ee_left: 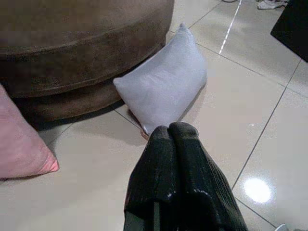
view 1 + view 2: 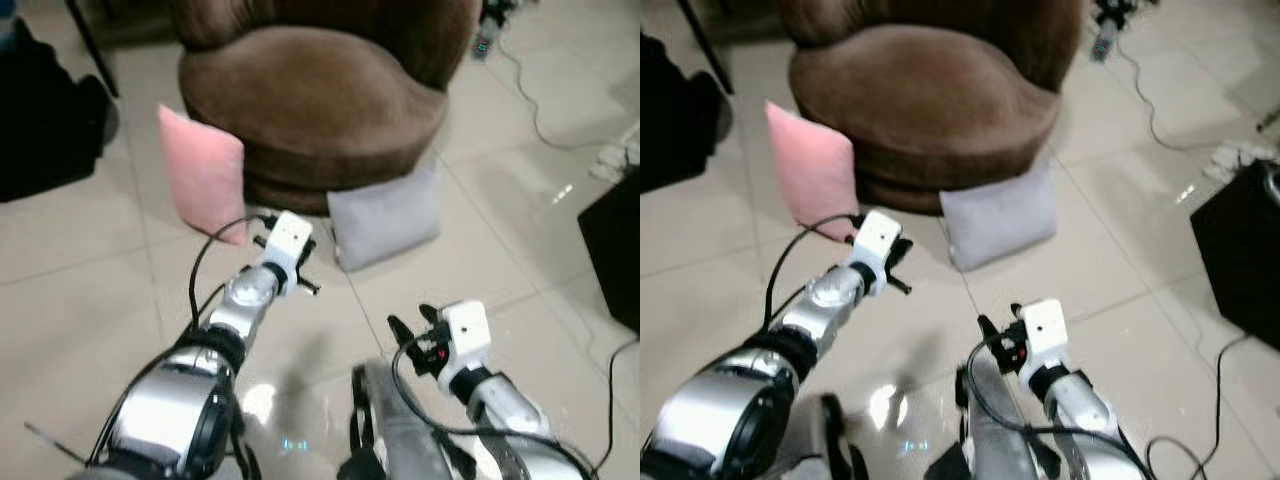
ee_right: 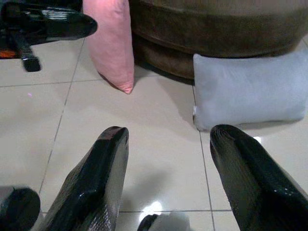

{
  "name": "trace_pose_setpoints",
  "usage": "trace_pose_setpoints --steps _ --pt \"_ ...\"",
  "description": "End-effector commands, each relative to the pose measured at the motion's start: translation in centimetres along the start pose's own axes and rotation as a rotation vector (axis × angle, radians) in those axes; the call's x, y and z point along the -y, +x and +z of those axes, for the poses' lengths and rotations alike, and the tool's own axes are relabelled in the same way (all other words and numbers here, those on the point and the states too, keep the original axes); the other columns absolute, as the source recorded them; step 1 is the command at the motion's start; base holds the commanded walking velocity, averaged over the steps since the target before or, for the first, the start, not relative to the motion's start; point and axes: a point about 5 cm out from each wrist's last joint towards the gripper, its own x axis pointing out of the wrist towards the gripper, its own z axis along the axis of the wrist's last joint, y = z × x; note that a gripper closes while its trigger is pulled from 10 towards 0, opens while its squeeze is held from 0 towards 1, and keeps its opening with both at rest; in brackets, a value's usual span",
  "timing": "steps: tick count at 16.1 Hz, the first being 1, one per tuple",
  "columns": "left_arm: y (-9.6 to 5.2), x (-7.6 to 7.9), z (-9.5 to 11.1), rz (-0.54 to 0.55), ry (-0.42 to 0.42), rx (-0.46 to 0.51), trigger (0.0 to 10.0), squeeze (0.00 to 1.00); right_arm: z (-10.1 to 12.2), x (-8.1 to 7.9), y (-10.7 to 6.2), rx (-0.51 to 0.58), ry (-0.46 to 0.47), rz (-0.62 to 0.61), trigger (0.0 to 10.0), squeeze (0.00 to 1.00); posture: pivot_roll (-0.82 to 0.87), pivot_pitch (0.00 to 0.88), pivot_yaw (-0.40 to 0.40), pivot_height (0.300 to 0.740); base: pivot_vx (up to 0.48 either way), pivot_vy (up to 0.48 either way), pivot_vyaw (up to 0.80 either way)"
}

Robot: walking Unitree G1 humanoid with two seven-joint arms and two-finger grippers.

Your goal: Move the pillow to the sofa from floor

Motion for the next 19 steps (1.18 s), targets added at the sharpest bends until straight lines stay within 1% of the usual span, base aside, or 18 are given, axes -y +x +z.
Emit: trace_pose_setpoints --steps 1,2,4,6,8,9,10,12,14,15,16,18,19 --pt "0.0 0.7 -0.4 -0.029 0.015 -0.008 10.0 0.00 -0.7 0.5 -0.1 -0.014 -0.002 -0.015 10.0 0.00 -0.28 0.183 -0.066 0.685 0.000 0.000 0.00" --pt "-0.1 0.9 -0.7 -0.037 0.026 -0.010 10.0 0.00 -0.7 0.6 0.3 -0.009 -0.002 -0.021 10.0 0.00 -0.27 0.174 -0.065 0.700 0.000 0.000 0.00" --pt "-0.2 1.1 -0.9 -0.045 0.032 -0.011 10.0 0.00 -0.5 0.6 0.6 0.004 0.000 -0.020 10.0 0.00 -0.27 0.168 -0.065 0.715 0.000 0.000 0.00" --pt "-0.2 1.3 -1.1 -0.027 0.034 -0.011 10.0 0.00 -0.2 0.7 1.1 0.021 -0.002 -0.015 10.0 0.00 -0.27 0.161 -0.071 0.735 0.000 0.000 0.00" --pt "-0.2 1.7 -1.3 -0.027 0.003 -0.012 10.0 0.00 -0.2 0.9 1.4 0.029 -0.002 -0.015 10.0 0.00 -0.26 0.151 -0.075 0.740 0.000 0.000 0.00" --pt "-0.2 1.8 -1.3 -0.029 0.002 -0.011 10.0 0.00 -0.2 0.9 1.4 0.030 -0.002 -0.016 10.0 0.00 -0.26 0.151 -0.075 0.740 0.000 0.000 0.00" --pt "-0.2 2.2 -1.3 -0.030 0.020 -0.007 10.0 0.00 -0.1 1.0 1.6 0.039 0.001 -0.019 10.0 0.00 -0.25 0.140 -0.076 0.740 0.000 0.000 0.00" --pt "-0.1 2.2 -1.3 -0.033 0.042 -0.007 10.0 0.00 0.1 0.9 2.1 0.056 0.003 -0.010 10.0 0.00 -0.25 0.133 -0.072 0.740 0.000 0.000 0.00" --pt "-0.1 2.1 -1.1 -0.024 0.080 -0.006 10.0 0.00 0.3 0.9 2.4 0.067 0.006 -0.012 10.0 0.00 -0.25 0.130 -0.067 0.740 0.000 0.000 0.00" --pt "-0.1 1.6 -0.9 0.000 0.075 -0.001 10.0 0.00 0.4 1.0 2.6 0.076 0.008 -0.023 10.0 0.00 -0.25 0.128 -0.066 0.740 0.000 0.000 0.00" --pt "-0.1 1.3 -0.7 0.015 0.096 0.012 10.0 0.00 0.3 1.0 2.8 0.060 0.007 -0.021 10.0 0.00 -0.25 0.128 -0.065 0.740 0.000 0.000 0.00" --pt "-0.1 1.0 -0.5 0.027 0.075 0.015 10.0 0.00 0.3 0.8 2.9 0.057 -0.013 -0.008 10.0 0.00 -0.25 0.129 -0.064 0.740 0.000 0.000 0.00" --pt "-0.1 0.7 -0.4 0.049 0.086 0.004 10.0 0.00 0.3 0.8 3.0 0.055 -0.027 -0.009 10.0 0.00 -0.25 0.129 -0.064 0.740 0.390 0.000 0.00"
